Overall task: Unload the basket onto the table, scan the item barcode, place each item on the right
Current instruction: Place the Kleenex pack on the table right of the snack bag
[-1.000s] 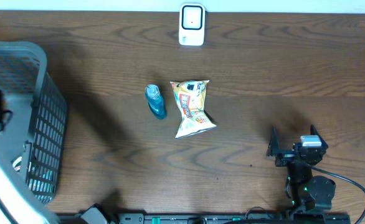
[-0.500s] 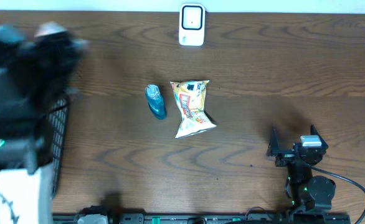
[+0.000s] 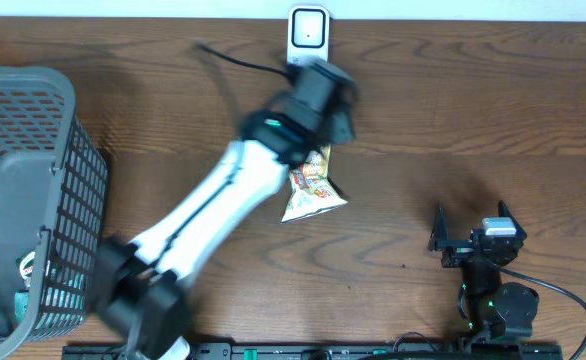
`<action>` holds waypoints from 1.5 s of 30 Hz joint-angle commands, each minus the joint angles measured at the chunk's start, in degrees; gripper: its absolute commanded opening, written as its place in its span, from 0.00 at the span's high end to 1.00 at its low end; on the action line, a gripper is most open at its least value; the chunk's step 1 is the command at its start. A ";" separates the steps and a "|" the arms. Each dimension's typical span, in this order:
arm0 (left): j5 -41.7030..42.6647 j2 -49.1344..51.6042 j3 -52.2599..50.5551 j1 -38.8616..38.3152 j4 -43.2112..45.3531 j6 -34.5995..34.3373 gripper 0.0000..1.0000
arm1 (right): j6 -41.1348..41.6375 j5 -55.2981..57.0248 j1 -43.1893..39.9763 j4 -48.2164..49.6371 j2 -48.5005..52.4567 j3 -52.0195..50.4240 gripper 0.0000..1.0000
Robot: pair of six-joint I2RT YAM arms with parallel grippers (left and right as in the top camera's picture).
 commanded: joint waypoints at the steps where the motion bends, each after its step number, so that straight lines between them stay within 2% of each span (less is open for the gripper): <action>1: -2.05 6.27 -0.11 -2.91 0.85 2.19 0.47 | 0.07 0.17 0.33 -0.22 -0.11 -0.09 0.01; 4: -1.99 11.45 -0.11 -4.61 1.33 2.16 0.42 | 0.09 0.17 0.33 -0.20 -0.11 -0.09 0.01; 10: -1.18 17.29 -0.11 -7.50 1.36 1.97 0.41 | 0.09 0.17 0.33 -0.22 -0.11 -0.09 0.01; 13: -1.22 16.70 0.22 -7.76 1.07 1.99 0.28 | 0.09 0.17 0.33 -0.20 -0.11 -0.09 0.01; 15: -2.38 15.17 1.40 -7.32 -1.14 2.16 0.13 | 0.09 0.17 0.33 -0.20 -0.11 -0.09 0.01; 18: -5.09 11.32 5.27 -5.84 -7.26 4.17 0.03 | 0.09 0.17 0.33 -0.20 -0.11 -0.09 0.01; 23: -8.35 2.58 13.94 -2.32 -15.82 11.50 0.01 | 0.07 0.17 0.33 -0.20 -0.11 -0.09 0.01; 28: -19.30 -8.55 17.27 3.02 -19.50 13.07 0.00 | 0.09 0.17 0.33 -0.20 -0.11 -0.09 0.01; 32: -26.36 -16.57 17.27 10.23 -22.32 13.05 0.00 | 0.09 0.17 0.33 -0.20 -0.11 -0.09 0.01; 35: -29.16 -21.22 17.27 19.28 -25.79 11.23 0.00 | 0.09 0.17 0.33 -0.20 -0.11 -0.09 0.01; 37: -29.05 -23.23 17.27 26.64 -29.03 6.32 0.00 | 0.09 0.17 0.33 -0.20 -0.11 -0.09 0.01; 41: -28.63 -24.98 17.27 43.12 -38.97 -9.22 0.00 | 0.09 0.17 0.33 -0.20 -0.11 -0.09 0.01; 43: -26.93 -24.87 17.16 51.82 -45.05 -17.03 0.00 | 0.09 0.17 0.33 -0.20 -0.11 -0.09 0.01; 45: -24.15 -24.52 16.59 59.95 -49.70 -21.94 0.00 | 0.09 0.17 0.33 -0.20 -0.11 -0.09 0.01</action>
